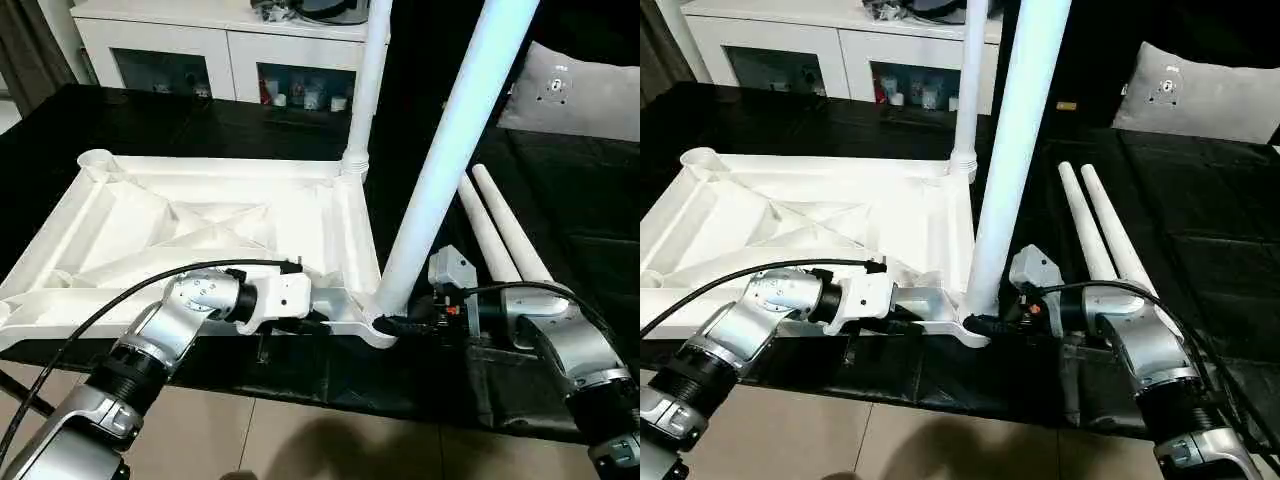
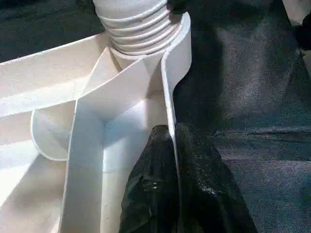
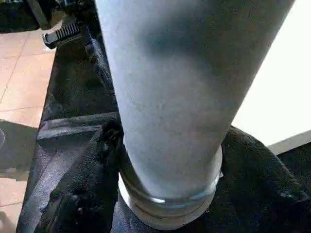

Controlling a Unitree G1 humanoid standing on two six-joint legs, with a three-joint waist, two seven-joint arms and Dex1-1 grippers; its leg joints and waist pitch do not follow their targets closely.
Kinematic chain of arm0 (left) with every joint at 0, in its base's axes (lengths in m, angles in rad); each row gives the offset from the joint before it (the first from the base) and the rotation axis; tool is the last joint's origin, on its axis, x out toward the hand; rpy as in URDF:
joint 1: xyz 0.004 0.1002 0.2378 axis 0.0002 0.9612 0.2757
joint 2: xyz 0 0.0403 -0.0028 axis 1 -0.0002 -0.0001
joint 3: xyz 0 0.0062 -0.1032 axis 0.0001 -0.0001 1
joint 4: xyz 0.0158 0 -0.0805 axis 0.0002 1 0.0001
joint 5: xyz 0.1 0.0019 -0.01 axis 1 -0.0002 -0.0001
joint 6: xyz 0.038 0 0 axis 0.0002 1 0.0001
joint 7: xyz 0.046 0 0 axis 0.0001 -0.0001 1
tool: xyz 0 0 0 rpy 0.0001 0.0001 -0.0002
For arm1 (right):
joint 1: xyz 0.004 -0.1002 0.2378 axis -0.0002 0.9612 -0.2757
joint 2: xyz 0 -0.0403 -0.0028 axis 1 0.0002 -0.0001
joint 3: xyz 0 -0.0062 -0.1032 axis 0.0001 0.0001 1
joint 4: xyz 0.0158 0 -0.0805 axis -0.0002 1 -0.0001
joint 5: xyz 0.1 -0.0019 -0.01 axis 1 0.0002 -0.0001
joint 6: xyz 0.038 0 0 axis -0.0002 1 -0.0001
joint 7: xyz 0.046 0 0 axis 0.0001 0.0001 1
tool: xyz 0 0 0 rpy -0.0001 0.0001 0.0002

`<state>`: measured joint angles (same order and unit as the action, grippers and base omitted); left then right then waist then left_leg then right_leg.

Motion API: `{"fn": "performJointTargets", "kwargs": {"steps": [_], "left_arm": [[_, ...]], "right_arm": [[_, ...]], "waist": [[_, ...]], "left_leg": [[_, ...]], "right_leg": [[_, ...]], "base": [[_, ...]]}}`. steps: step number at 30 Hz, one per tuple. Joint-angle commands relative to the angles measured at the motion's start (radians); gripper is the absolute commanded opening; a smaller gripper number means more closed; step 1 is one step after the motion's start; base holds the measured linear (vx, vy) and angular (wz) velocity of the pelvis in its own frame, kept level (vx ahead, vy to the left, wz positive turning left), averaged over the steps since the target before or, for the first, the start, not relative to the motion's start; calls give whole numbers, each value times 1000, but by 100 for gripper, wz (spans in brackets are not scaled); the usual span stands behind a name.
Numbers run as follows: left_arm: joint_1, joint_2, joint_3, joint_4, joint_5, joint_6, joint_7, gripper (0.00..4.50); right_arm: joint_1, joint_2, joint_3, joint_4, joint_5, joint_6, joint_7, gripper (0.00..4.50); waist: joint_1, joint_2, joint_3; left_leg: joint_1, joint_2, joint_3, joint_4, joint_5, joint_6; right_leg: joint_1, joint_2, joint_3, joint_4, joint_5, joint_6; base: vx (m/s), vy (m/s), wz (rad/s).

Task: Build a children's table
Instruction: Rotate leg to tighten

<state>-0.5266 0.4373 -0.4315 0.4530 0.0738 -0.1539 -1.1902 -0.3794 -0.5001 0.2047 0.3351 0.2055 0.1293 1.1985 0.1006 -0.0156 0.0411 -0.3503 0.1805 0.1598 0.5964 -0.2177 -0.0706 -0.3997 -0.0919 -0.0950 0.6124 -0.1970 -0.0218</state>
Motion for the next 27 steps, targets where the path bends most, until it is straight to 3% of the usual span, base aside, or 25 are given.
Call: {"fn": "performJointTargets", "kwargs": {"steps": [1, 5, 6, 7, 8, 10, 13, 14, 15, 16, 18, 21, 24, 25, 27], "left_arm": [[20, -14, -42, -16, 15, 28, -30, 0], [37, -37, -13, -51, 6, 122, 33, 0], [42, -54, 2, -66, -4, 167, 62, 0], [46, -84, 22, -82, -12, 241, 116, 0], [48, -99, 32, -90, -15, 275, 141, 0], [41, -143, 46, -81, 7, 335, 230, 0], [6, -237, 91, -25, 29, 428, 405, 0], [-8, -272, 109, -11, 31, 465, 464, 0], [-8, -273, 110, -10, 32, 466, 466, 0], [-26, -313, 129, 0, 41, 500, 536, 0], [-39, -352, 147, 1, 46, 533, 594, 0], [-38, -369, 147, -10, 52, 539, 607, 0], [-22, -353, 122, -32, 64, 522, 574, 0], [-16, -340, 112, -38, 66, 510, 556, 0], [-7, -322, 102, -47, 66, 514, 538, 0]], "right_arm": [[25, 12, 0, -24, 32, 55, 4, 268], [42, 41, -2, -54, 18, 168, -91, 267], [41, 64, -8, -59, 10, 198, -145, 266], [34, 115, -27, -59, 5, 246, -241, 266], [30, 140, -38, -59, 4, 268, -286, 266], [9, 216, -65, -29, 0, 292, -404, 266], [-36, 315, -104, 73, -33, 305, -598, 266], [-52, 347, -123, 103, -41, 311, -671, 266], [-52, 348, -124, 104, -40, 312, -674, 266], [-72, 383, -153, 127, -40, 330, -751, 266], [-79, 396, -146, 131, -57, 306, -763, 266], [-68, 401, -151, 106, -53, 287, -745, 335], [-56, 385, -155, 92, -55, 273, -724, 358], [-51, 373, -157, 87, -54, 265, -711, 358], [-41, 351, -160, 70, -46, 252, -688, 380]], "waist": [[-3, -7, -56], [-3, -8, -56], [-6, 4, -52], [-10, -1, -49], [-10, -1, -49], [-24, -1, -43], [-50, 0, -32], [-52, -4, -35], [-52, -5, -37], [-52, -5, -37], [-52, -2, -40], [-48, -1, -45], [-45, -1, -49], [-43, -1, -53], [-40, 0, -53]], "left_leg": [[-2, 54, -4, -69, -68, 82], [-3, 55, -5, -70, -60, 81], [-2, 55, -5, -73, -77, 69], [0, 54, -4, -77, -120, 48], [0, 54, -4, -77, -120, 48], [-2, 48, -10, -86, -205, -5], [11, 42, -13, -86, -307, -26], [21, 36, -15, -80, -325, -27], [21, 34, -15, -78, -319, -21], [12, 36, -18, -82, -300, -12], [14, 38, -16, -83, -291, -5], [4, 45, -16, -89, -244, 12], [-1, 47, -13, -88, -190, 26], [-1, 45, -10, -84, -148, 37], [-1, 45, -6, -81, -117, 52]], "right_leg": [[63, -66, 60, -57, -72, -237], [63, -66, 59, -56, -66, -238], [60, -67, 60, -58, -92, -238], [60, -68, 60, -68, -159, -225], [60, -68, 60, -68, -159, -225], [59, -68, 55, -89, -366, -153], [42, -67, 49, -114, -537, -99], [39, -68, 43, -127, -604, -69], [38, -70, 43, -129, -614, -62], [43, -70, 43, -129, -603, -53], [39, -67, 45, -127, -568, -53], [48, -65, 51, -113, -428, -88], [55, -63, 55, -97, -292, -131], [60, -64, 56, -89, -209, -163], [63, -65, 57, -85, -164, -182]], "base": [[0, 0, 0], [0, 0, 0], [0, 0, 0], [0, 0, 0], [0, 0, 0], [0, 0, 0], [0, 0, 0], [0, 0, 0], [0, 0, 0], [0, 0, 0], [0, 0, 0], [0, 0, 0], [0, 0, 0], [0, 0, 0], [0, 0, 0]]}}
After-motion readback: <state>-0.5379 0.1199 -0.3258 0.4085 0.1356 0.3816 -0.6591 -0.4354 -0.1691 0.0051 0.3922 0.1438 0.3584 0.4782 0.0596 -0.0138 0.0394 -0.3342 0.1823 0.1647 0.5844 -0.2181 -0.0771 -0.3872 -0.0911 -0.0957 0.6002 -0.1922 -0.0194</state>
